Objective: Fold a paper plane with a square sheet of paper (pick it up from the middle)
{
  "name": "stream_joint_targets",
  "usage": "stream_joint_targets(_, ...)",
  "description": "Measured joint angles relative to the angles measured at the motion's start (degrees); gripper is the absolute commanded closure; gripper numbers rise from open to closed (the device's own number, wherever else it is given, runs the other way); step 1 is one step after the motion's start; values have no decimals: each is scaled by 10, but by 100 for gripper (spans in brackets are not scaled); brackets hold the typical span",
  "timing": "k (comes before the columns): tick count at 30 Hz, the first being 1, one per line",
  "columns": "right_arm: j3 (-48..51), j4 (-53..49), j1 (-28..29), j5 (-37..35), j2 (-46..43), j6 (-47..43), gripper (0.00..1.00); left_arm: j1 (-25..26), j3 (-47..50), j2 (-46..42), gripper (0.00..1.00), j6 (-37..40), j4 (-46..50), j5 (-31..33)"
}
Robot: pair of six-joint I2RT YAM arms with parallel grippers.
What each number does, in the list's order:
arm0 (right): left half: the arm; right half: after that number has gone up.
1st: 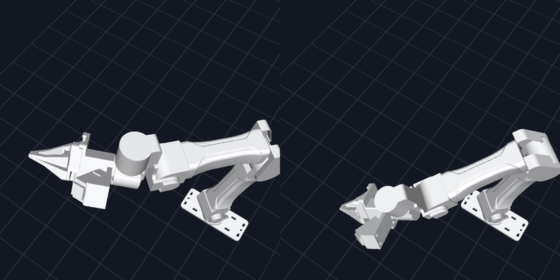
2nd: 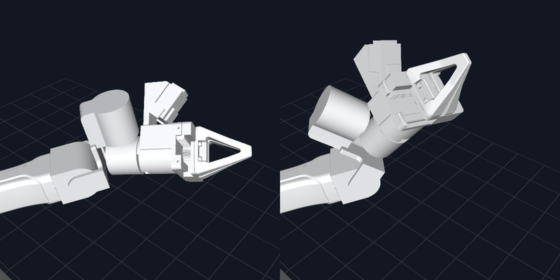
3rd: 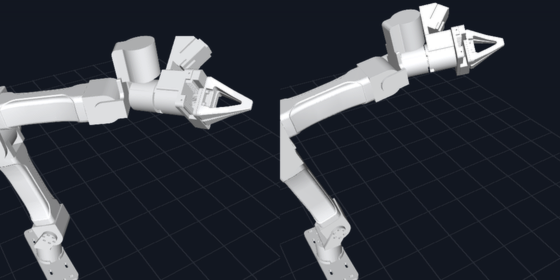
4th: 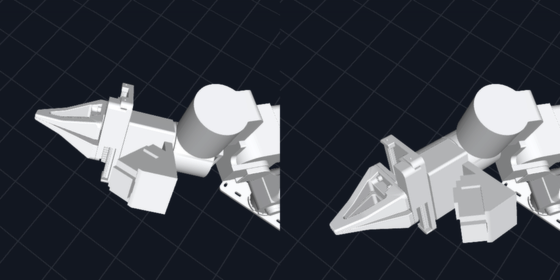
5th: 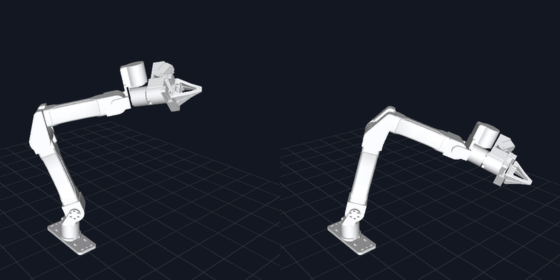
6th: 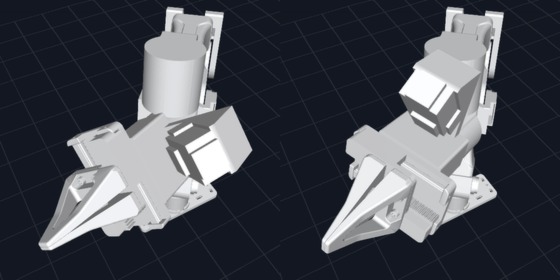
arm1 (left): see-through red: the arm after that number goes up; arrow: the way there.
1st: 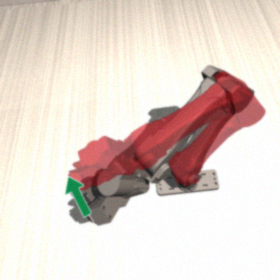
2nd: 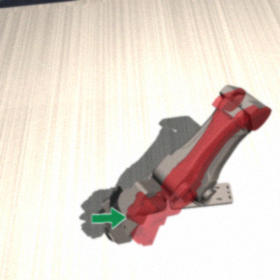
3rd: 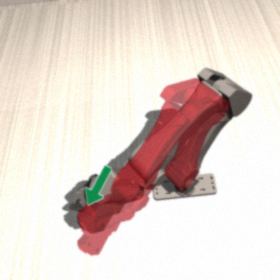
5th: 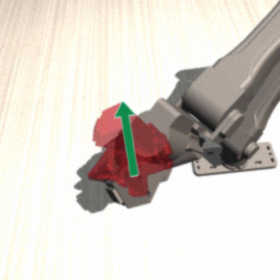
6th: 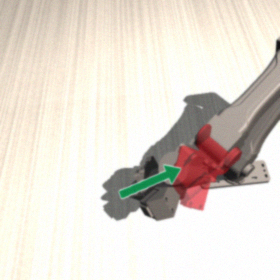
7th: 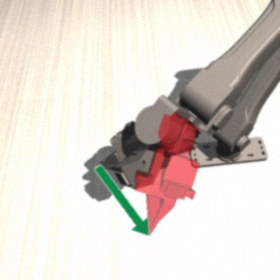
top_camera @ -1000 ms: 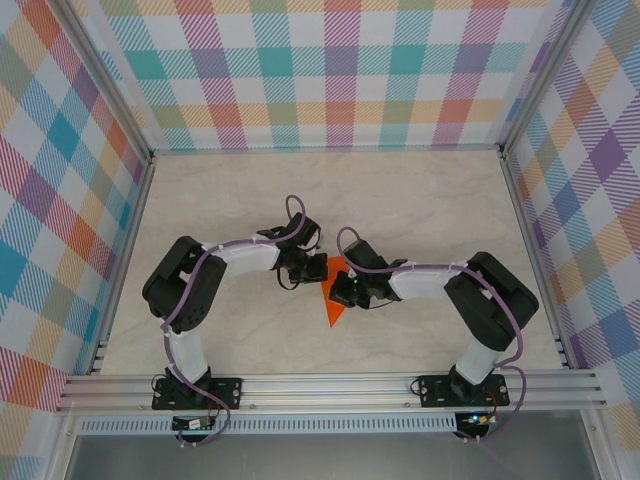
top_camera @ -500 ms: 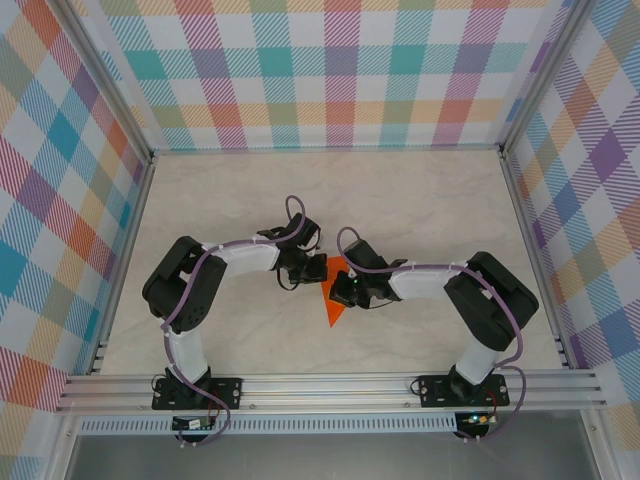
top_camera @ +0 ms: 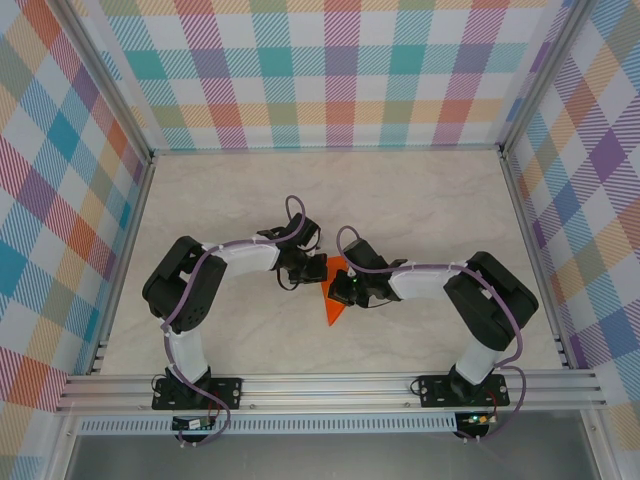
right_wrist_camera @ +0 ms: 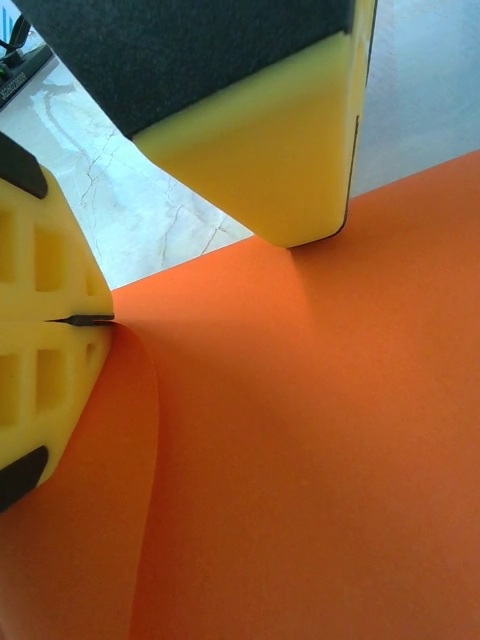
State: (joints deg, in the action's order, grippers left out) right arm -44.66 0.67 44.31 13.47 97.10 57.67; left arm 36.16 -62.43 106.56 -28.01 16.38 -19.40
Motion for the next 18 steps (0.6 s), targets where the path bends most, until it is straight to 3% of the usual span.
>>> stream_joint_targets(18, -2, -3, 0, 0, 7, -16, 96, 0, 0, 2, 99, 0, 0, 0)
